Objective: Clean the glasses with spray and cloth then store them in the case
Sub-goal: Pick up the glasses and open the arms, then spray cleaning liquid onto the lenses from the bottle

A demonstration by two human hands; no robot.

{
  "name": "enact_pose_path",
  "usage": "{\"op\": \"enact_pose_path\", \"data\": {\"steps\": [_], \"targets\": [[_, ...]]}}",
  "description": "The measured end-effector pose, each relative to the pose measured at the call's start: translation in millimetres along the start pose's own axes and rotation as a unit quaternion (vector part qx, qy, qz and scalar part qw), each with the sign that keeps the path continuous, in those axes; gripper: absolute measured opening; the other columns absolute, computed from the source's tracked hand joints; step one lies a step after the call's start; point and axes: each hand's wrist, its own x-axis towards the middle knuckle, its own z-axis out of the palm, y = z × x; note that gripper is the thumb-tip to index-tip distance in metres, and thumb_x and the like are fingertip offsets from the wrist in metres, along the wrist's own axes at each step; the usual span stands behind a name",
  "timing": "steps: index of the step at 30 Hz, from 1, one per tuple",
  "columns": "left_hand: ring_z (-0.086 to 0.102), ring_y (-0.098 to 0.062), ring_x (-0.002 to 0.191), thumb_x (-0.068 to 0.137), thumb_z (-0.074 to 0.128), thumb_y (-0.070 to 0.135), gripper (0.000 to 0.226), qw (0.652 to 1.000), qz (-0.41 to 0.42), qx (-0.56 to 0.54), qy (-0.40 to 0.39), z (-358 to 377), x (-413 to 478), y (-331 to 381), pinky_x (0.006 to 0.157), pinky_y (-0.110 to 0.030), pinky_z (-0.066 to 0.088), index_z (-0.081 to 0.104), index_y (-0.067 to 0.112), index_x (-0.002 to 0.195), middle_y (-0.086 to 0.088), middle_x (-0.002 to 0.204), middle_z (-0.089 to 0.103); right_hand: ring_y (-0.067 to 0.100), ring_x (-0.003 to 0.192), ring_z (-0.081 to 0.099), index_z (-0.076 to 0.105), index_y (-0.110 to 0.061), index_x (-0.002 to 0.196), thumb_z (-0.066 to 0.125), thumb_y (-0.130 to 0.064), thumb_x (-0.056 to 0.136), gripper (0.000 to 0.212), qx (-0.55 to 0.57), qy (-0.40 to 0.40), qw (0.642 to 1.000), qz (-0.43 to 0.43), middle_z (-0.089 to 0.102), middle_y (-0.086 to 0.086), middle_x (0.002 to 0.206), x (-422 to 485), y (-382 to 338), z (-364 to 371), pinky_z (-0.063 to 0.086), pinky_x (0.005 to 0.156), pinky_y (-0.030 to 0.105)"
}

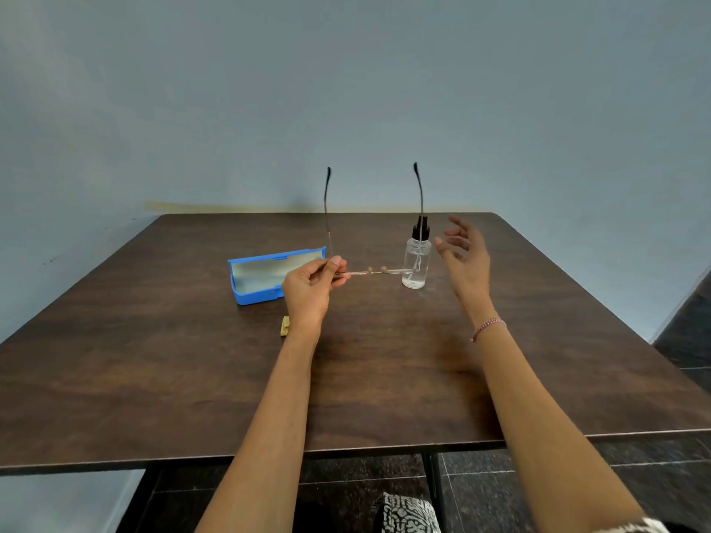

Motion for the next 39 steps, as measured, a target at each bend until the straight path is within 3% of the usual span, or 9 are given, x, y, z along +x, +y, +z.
{"op": "enact_pose_path", "data": {"steps": [4, 9, 14, 17, 22, 25, 28, 35, 39], "targets": [[0.069, -0.02, 0.081, 0.087, 0.063, 0.01, 0.011, 0.999, -0.005, -0.032, 0.03, -1, 2, 0, 0.066, -0.018, 0.056, 0.069, 0.004, 0.094, -0.005, 0.082, 0.07, 0.016, 0.125, 0.042, 0.022, -0.043, 0.143, 0.071, -0.025, 0.083, 0.08, 0.033, -0.104, 0.994, 0.011, 0.043, 0.003, 0.136, 5, 11, 10, 0.042, 0.098, 0.03], [0.07, -0.023, 0.085, 0.086, 0.065, 0.013, 0.009, 0.999, -0.023, -0.037, 0.031, 0, 3, -2, 0.07, -0.022, 0.057, 0.07, 0.008, 0.091, -0.006, 0.085, 0.071, 0.02, 0.124, 0.051, 0.003, -0.046, 0.146, 0.074, -0.024, 0.08, 0.099, -0.04, -0.142, 0.988, -0.046, 0.048, 0.005, 0.14, 5, 24, 23, 0.044, 0.101, 0.038], [0.07, -0.022, 0.081, 0.086, 0.065, 0.014, 0.007, 0.998, -0.035, -0.047, 0.035, 2, 5, -2, 0.069, -0.021, 0.058, 0.069, 0.009, 0.088, -0.007, 0.084, 0.071, 0.024, 0.124, 0.05, 0.008, -0.049, 0.145, 0.069, -0.021, 0.084, 0.091, -0.074, -0.123, 0.987, -0.073, 0.038, 0.0, 0.149, 7, 30, 23, 0.046, 0.1, 0.045], [0.07, -0.024, 0.078, 0.086, 0.064, 0.013, 0.01, 0.996, -0.044, -0.071, 0.039, 3, 4, -1, 0.066, -0.019, 0.057, 0.069, 0.004, 0.089, -0.011, 0.086, 0.071, 0.024, 0.123, 0.052, 0.014, -0.056, 0.14, 0.071, -0.023, 0.083, 0.088, -0.057, -0.107, 0.99, -0.066, 0.046, 0.004, 0.143, 7, 30, 22, 0.048, 0.098, 0.045], [0.071, -0.016, 0.069, 0.088, 0.061, 0.012, 0.009, 0.989, -0.084, -0.116, 0.033, 4, 0, 1, 0.069, -0.021, 0.058, 0.067, 0.005, 0.087, -0.011, 0.086, 0.069, 0.014, 0.112, 0.054, 0.019, -0.037, 0.147, 0.066, -0.014, 0.087, 0.08, 0.053, -0.06, 0.996, -0.038, 0.051, 0.005, 0.127, 1, 23, 17, 0.045, 0.082, 0.006], [0.071, -0.022, 0.077, 0.088, 0.061, 0.013, 0.011, 0.984, -0.108, -0.137, 0.024, 7, 0, -2, 0.074, -0.025, 0.058, 0.066, 0.004, 0.09, -0.011, 0.088, 0.07, 0.008, 0.116, 0.052, 0.022, -0.039, 0.145, 0.058, -0.01, 0.092, 0.071, 0.151, -0.074, 0.986, 0.008, 0.04, -0.005, 0.139, -4, 14, 15, 0.048, 0.096, 0.028], [0.07, -0.026, 0.085, 0.088, 0.062, 0.014, 0.012, 0.983, -0.124, -0.136, 0.026, 11, 3, -5, 0.075, -0.025, 0.058, 0.066, 0.003, 0.093, -0.011, 0.09, 0.071, 0.024, 0.082, 0.062, 0.031, -0.044, 0.138, 0.055, -0.006, 0.092, 0.064, 0.254, -0.108, 0.96, 0.044, 0.052, 0.012, 0.111, -8, 6, 17, 0.054, 0.08, 0.048], [0.069, -0.029, 0.092, 0.089, 0.06, 0.015, 0.026, 0.988, -0.11, -0.107, -0.015, 18, 16, -6, 0.071, -0.021, 0.057, 0.063, -0.004, 0.106, -0.017, 0.1, 0.069, 0.018, 0.077, 0.06, 0.041, -0.041, 0.124, 0.059, -0.007, 0.09, 0.052, 0.273, -0.109, 0.954, 0.068, 0.051, 0.012, 0.108, -12, 2, 26, 0.057, 0.066, 0.032], [0.07, -0.028, 0.091, 0.089, 0.06, 0.015, 0.028, 0.989, -0.106, -0.101, -0.033, 19, 17, -9, 0.072, -0.022, 0.057, 0.063, -0.005, 0.108, -0.019, 0.102, 0.069, 0.016, 0.079, 0.06, 0.046, -0.025, 0.117, 0.067, -0.013, 0.085, 0.04, 0.253, -0.078, 0.961, 0.08, 0.055, 0.003, 0.102, -8, 2, 27, 0.055, 0.066, 0.028]]}}
